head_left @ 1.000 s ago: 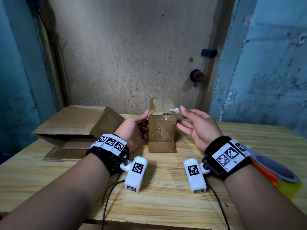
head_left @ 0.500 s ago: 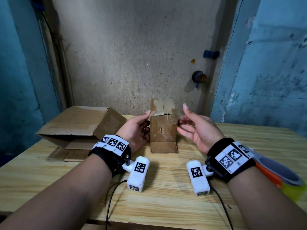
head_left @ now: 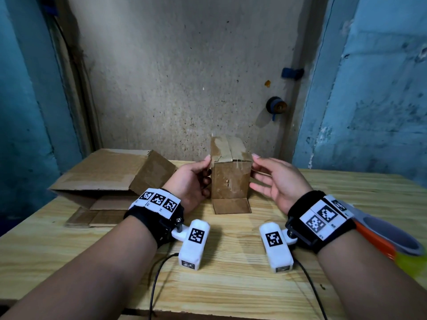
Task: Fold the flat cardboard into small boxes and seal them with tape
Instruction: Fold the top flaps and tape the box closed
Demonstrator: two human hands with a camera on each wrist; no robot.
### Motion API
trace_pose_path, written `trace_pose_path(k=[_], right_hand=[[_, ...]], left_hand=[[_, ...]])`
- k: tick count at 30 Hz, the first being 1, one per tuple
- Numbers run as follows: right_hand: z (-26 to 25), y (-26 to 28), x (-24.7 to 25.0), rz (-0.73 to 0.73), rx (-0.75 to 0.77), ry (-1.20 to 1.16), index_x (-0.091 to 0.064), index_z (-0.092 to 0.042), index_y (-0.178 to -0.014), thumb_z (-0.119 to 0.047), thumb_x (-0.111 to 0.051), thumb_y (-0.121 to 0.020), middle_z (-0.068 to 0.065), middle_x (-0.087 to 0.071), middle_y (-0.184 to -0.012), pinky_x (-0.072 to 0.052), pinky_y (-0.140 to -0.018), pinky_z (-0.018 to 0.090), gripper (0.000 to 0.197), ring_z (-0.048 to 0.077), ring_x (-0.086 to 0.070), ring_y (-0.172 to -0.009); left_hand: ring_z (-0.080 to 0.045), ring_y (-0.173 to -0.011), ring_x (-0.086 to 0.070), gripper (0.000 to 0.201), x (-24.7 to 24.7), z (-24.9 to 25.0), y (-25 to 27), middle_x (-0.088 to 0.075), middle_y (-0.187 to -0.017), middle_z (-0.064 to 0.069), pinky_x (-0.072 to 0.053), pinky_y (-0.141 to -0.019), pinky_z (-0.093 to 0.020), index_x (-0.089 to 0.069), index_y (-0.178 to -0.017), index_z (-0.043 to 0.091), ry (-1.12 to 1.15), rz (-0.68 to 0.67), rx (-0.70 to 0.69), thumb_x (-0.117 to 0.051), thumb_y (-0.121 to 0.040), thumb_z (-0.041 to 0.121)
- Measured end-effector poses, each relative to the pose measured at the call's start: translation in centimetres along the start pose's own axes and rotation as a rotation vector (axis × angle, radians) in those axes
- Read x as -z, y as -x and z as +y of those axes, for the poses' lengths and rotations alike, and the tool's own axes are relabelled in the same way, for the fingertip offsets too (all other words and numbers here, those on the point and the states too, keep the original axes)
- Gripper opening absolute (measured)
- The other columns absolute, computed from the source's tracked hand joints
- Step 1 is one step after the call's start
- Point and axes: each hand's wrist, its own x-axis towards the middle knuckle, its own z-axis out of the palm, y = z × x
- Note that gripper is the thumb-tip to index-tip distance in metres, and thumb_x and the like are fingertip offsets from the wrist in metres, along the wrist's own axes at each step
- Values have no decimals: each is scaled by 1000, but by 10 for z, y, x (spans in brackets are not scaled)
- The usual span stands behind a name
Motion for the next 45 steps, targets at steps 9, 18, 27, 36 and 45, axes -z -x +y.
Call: trace_pose_path(k=[9, 18, 27, 36, 45], right_hand=[[3, -7, 1, 13, -13, -67, -73, -12, -113, -20, -76, -93, -4, -79, -86, -62, -85, 39, 21, 24, -76, -104], [5, -10, 2, 2, -56, -38, -72, -16, -102, -18, -68, -98, -6, -72, -80, -62, -82, 36, 6, 18, -78, -92], [6, -11, 7, -9, -38, 57, -72, -17, -102, -24, -70, -97, -12, -71, -71, -58, -96, 38, 9, 17, -72, -91], [9, -9, 6, -77, -170, -77, -69, -15, -120, -29, -83, -80, 2, -79, -113, -49, -111, 43, 44, 23, -71, -117], [13, -7, 4, -36, -129, -127, -73, -18, -108, -10, -71, -94, -6, -80, -101, -48, -107, 46, 16, 10, -73, -97]], left_hand=[[-11, -58, -36, 30, 0, -1, -4, -39, -68, 4, -24, -59, -28, -50, -72, 21, -15, 13, 27, -62, -95, 34], [-10, -58, -36, 26, -7, 1, -2, -45, -66, 5, -26, -58, -25, -61, -74, 20, -46, 48, 48, -64, -96, 32], [-9, -60, -41, 20, -7, 0, -2, -50, -58, 8, -32, -59, -25, -63, -76, 19, -4, 68, 50, -71, -91, 31], [-13, -60, -58, 21, 2, -9, -3, -65, -75, -1, -40, -57, -25, -66, -91, 20, 61, 79, -109, -76, -74, 24], [-18, -65, -64, 19, -1, -10, 2, -72, -74, -5, -43, -70, -32, -72, -99, 13, 37, 84, -184, -72, -81, 11]])
